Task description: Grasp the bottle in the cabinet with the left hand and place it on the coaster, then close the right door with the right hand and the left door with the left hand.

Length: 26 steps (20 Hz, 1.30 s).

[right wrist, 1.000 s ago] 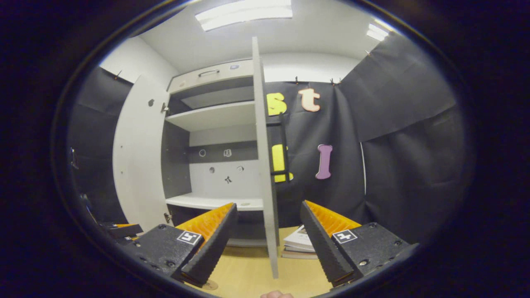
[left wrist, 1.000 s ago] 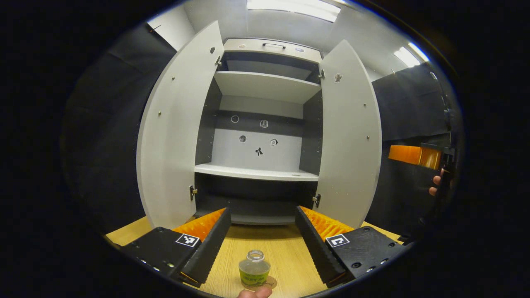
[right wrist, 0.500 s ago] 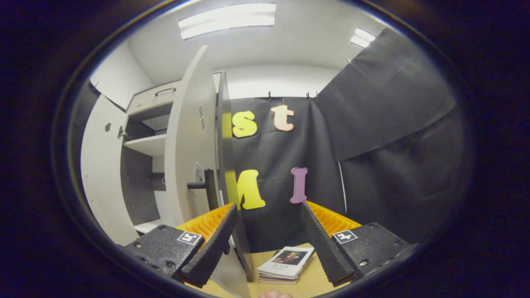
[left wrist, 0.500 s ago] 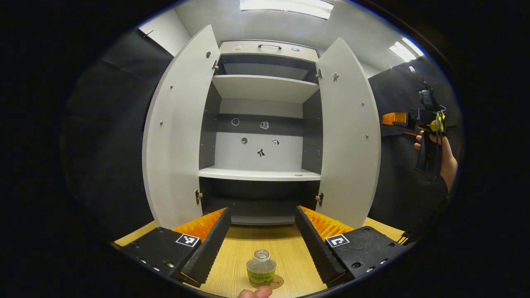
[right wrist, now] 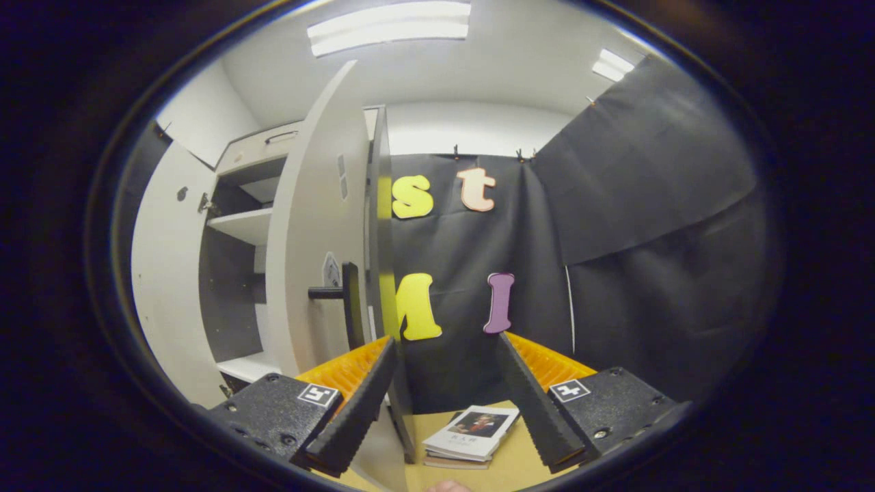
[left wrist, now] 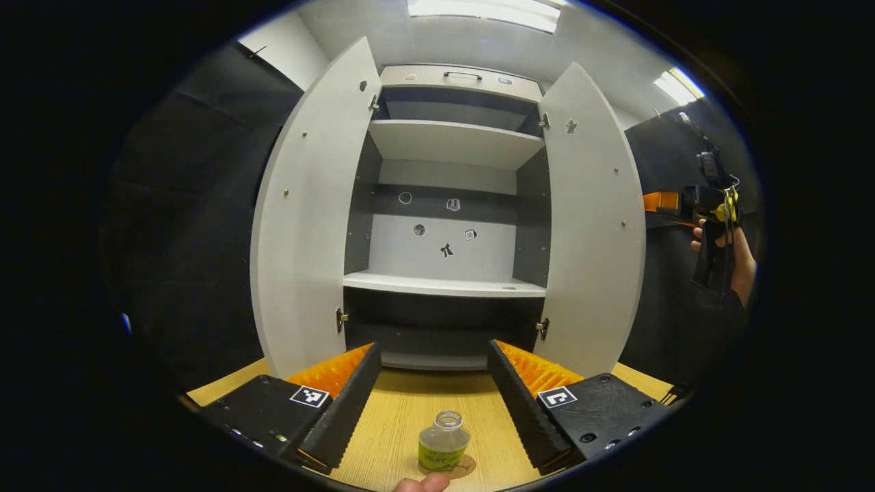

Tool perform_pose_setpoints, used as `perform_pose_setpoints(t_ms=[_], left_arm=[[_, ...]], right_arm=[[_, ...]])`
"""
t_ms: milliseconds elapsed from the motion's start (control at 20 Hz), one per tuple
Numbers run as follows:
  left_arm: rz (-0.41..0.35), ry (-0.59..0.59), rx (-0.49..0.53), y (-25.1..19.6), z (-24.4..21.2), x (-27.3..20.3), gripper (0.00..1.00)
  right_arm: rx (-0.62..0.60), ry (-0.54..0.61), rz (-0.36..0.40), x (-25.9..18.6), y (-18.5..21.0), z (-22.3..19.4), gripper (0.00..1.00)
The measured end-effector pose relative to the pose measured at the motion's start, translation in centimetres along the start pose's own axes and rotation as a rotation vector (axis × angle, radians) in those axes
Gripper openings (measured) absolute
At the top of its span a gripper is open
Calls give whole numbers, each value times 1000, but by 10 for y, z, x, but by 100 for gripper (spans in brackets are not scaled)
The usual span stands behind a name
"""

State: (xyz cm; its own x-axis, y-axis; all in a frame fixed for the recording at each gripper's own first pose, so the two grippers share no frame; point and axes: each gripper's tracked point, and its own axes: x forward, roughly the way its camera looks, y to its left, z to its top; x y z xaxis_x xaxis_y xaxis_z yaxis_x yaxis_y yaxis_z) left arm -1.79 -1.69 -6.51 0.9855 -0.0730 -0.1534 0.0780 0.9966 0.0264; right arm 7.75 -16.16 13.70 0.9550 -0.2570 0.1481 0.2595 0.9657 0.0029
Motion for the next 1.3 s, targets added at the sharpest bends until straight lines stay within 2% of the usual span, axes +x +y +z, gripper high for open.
perform_pose_setpoints(t_ms=[100,200,350,450,500,550,600,650,750,1000,1150,1300], left_arm=[[8,7,-12,3,-4,1,95],[14,14,-30,6,-9,2,95],[29,22,-15,13,-12,-1,95],[45,25,7,21,-13,-4,95],[47,21,10,23,-13,-7,95],[53,17,13,27,-11,-7,95],[60,16,16,30,-10,-8,90],[64,17,17,32,-11,-8,95],[69,20,22,35,-11,-9,95],[58,-8,26,37,5,-8,95],[51,-13,9,36,20,-5,95],[28,-31,-9,30,33,1,95]], right_arm=[[-81,-7,24,-6,18,6,97],[-95,-10,70,-11,43,8,97],[-97,15,203,-12,98,-2,97],[-113,4,245,-6,124,-2,98],[-117,3,265,-4,135,-4,92],[-105,0,287,0,145,-5,97],[-86,-6,312,3,156,-4,97],[-70,-6,331,5,164,-2,100],[-55,-11,338,7,166,0,98],[-80,-45,299,-18,144,7,99],[-42,-17,270,-51,131,-9,99],[0,25,232,-84,115,-43,98]])
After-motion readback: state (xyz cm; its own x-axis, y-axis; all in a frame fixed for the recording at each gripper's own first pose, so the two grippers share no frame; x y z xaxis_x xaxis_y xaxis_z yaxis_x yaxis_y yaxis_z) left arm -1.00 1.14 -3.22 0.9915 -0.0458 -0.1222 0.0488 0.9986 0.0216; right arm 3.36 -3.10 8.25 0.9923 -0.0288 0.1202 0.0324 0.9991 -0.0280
